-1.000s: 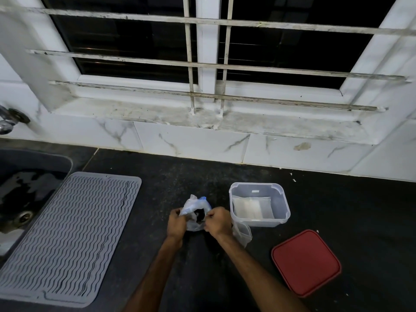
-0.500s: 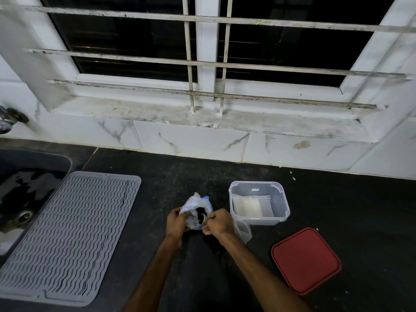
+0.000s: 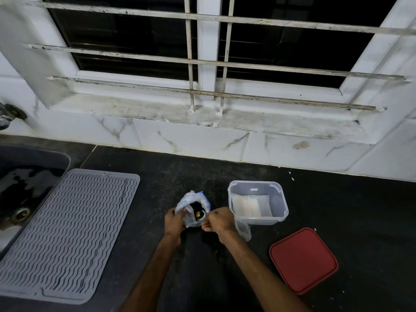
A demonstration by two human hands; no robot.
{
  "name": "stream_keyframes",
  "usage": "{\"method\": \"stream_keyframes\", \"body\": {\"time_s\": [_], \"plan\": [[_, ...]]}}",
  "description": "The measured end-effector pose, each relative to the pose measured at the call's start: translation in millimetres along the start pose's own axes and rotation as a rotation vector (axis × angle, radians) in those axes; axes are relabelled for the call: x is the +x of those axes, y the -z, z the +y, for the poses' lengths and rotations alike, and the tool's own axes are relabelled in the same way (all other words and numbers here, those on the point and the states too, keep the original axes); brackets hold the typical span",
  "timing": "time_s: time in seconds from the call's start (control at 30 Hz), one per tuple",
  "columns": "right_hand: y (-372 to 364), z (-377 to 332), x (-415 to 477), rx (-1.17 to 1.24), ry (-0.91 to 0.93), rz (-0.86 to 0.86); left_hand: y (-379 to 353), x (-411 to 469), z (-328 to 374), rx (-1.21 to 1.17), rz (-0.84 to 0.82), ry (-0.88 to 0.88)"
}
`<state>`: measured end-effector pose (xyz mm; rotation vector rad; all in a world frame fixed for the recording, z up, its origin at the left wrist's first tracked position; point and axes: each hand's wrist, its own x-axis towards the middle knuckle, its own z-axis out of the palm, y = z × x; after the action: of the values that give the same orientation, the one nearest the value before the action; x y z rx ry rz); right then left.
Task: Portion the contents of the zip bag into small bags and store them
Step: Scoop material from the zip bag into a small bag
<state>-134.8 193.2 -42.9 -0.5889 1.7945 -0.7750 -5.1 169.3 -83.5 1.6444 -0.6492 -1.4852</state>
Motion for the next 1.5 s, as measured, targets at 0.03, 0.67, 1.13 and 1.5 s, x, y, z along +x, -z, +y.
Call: {"method": "stream_keyframes", "body": {"time_s": [0.03, 0.67, 1.13, 1.5], "plan": [[0, 0, -1, 0.001, 0.01, 0.004, 0, 1, 0, 0.004, 0.009, -0.005], [110, -26, -66, 0.234, 0.124, -0.101, -16, -73, 25, 0.415, -0.037, -0.765], [152, 32, -68, 0.003, 0.218, 0.039, -61, -84, -18, 1.081, -0.459, -0.93], [141, 37, -69, -0.456, 0.459, 0.127, -52, -96, -33, 1.02, -0.37, -0.896]]}}
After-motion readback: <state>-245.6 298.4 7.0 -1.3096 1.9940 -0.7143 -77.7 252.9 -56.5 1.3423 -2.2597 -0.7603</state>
